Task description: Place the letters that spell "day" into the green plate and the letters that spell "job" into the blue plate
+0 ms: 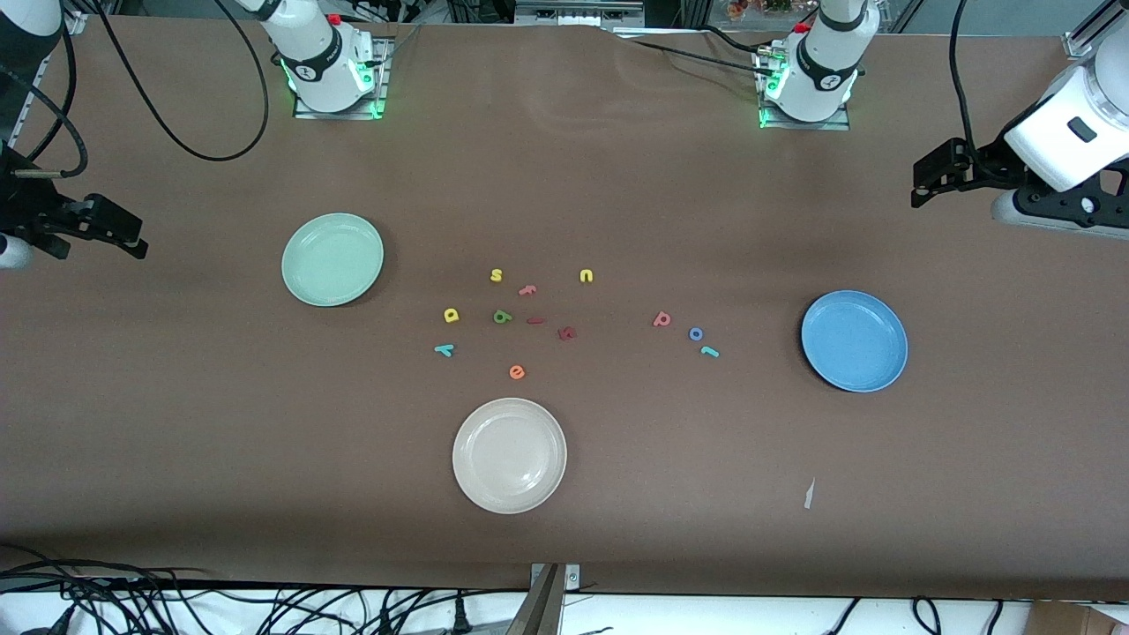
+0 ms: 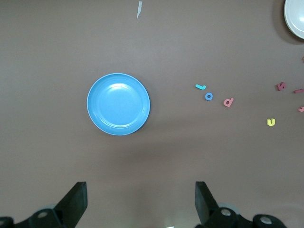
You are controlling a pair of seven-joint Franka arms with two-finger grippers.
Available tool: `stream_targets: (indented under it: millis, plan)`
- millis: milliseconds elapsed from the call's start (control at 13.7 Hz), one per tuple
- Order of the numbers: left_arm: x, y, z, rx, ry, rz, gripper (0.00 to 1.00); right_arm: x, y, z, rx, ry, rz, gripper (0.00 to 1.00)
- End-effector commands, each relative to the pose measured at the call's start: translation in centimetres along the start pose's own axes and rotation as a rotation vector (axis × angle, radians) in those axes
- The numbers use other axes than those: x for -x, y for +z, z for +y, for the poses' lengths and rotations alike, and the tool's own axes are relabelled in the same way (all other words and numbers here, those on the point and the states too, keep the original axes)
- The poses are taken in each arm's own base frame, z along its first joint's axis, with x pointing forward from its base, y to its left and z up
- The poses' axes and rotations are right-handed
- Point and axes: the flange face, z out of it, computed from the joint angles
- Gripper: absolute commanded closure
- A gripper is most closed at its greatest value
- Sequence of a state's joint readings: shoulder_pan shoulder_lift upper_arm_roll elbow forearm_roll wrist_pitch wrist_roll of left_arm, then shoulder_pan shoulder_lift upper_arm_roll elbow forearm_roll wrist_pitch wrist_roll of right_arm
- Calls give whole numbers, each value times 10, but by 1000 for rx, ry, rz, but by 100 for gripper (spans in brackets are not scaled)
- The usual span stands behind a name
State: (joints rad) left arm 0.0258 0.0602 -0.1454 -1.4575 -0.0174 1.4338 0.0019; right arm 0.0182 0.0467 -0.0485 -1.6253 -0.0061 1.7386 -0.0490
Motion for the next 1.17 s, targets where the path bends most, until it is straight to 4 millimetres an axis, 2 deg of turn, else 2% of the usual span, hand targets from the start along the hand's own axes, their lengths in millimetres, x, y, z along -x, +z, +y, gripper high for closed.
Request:
stream_targets:
  millis: [0,1098]
  plan:
    - [-3,-6,0,14,-6,9,0,5,0,4,-1,-4,1,0]
    - [-3,-6,2,14,-6,9,0,4,12,-3,-2,-15,-28,0]
